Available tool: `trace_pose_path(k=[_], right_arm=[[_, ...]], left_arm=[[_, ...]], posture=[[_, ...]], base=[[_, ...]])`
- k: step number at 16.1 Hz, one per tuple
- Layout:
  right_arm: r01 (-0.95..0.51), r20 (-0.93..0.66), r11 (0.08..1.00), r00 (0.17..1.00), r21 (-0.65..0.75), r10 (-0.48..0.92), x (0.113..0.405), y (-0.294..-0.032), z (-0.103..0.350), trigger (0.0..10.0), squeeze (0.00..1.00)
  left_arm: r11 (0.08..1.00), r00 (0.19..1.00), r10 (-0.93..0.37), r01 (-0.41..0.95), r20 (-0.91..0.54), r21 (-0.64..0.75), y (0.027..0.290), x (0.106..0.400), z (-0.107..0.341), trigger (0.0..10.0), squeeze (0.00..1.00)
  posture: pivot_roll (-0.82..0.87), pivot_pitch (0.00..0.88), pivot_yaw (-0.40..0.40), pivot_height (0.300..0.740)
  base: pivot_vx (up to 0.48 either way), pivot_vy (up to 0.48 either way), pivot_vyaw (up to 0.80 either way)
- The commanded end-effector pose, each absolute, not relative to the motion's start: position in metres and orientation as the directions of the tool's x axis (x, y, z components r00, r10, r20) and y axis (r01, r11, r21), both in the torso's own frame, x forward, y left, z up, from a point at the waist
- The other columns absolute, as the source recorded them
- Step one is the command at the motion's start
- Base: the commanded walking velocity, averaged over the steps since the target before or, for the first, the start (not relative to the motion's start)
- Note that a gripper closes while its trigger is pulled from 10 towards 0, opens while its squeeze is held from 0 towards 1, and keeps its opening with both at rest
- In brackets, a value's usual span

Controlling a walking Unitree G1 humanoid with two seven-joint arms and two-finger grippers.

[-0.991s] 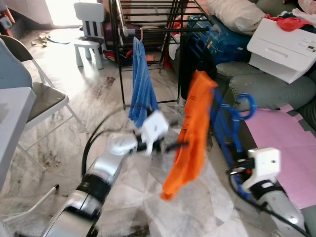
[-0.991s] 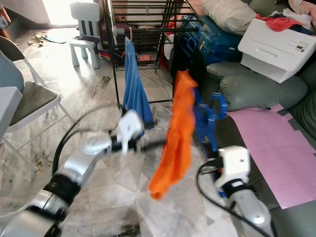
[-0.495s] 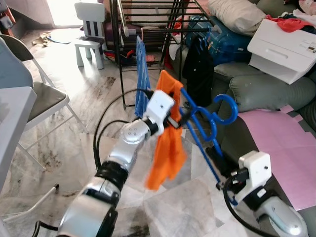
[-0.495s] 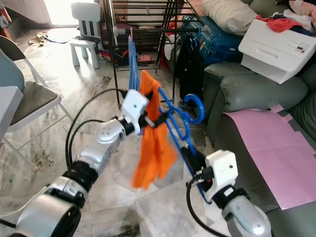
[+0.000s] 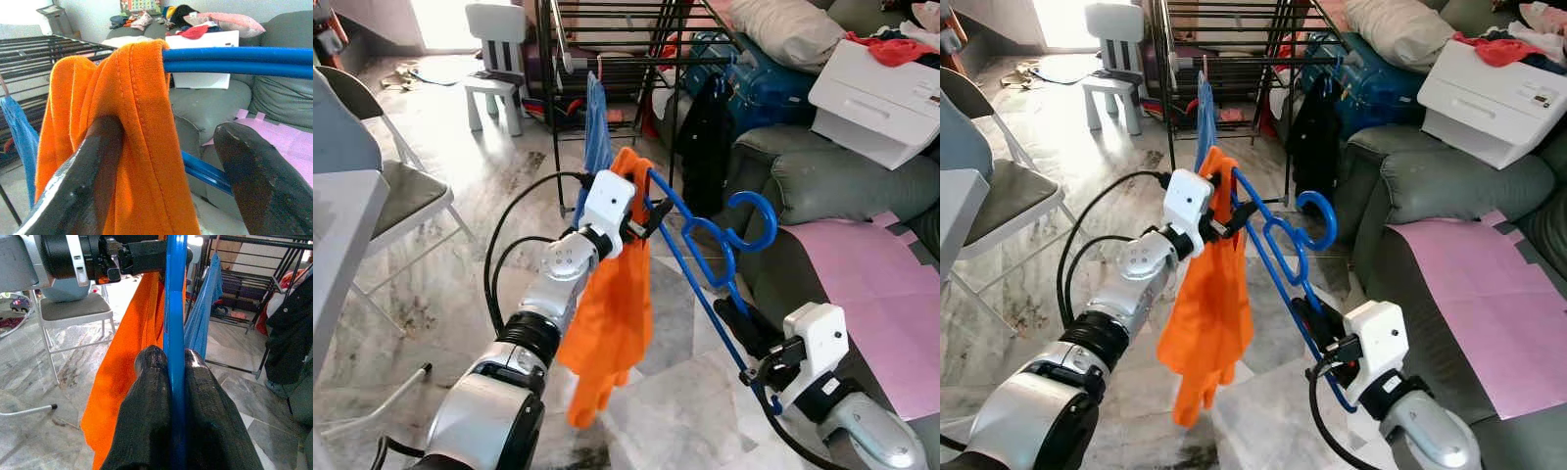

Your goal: Hang hanger

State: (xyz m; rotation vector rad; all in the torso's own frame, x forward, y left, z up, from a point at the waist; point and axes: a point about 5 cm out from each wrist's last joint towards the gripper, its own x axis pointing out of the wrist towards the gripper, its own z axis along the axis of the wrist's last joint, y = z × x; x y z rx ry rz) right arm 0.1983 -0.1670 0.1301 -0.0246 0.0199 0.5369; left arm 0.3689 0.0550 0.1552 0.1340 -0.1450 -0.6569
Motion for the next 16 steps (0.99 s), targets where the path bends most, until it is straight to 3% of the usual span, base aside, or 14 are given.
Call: trace_pose_path(k=[1, 10, 16], right_arm=[[-0.532, 0.034, 0.846, 0.845, -0.041, 0.534, 0.197, -0.165, 0.145, 10.0, 0.00], [-0.543, 0.034, 0.839, 0.838, -0.041, 0.544, 0.203, -0.169, 0.145, 10.0, 0.00], [-0.546, 0.030, 0.837, 0.836, -0.049, 0.547, 0.207, -0.170, 0.144, 10.0, 0.00]], left_arm=[[0.774, 0.769, -0.628, 0.603, 0.116, 0.195, 0.053, 0.372, 0.166, 0.0, 0.00], [0.764, 0.746, -0.645, 0.619, 0.165, 0.183, 0.053, 0.373, 0.173, 0.0, 0.00], [0.694, 0.664, -0.720, 0.697, 0.201, 0.181, 0.053, 0.369, 0.179, 0.0, 0.00]], posture=[[-0.04, 0.000, -0.058, 0.740], [-0.03, 0.000, -0.063, 0.740], [-0.03, 0.000, -0.063, 0.740]], base=[[0.000, 0.000, 0.00], [0.000, 0.000, 0.00], [0.000, 0.000, 0.00]])
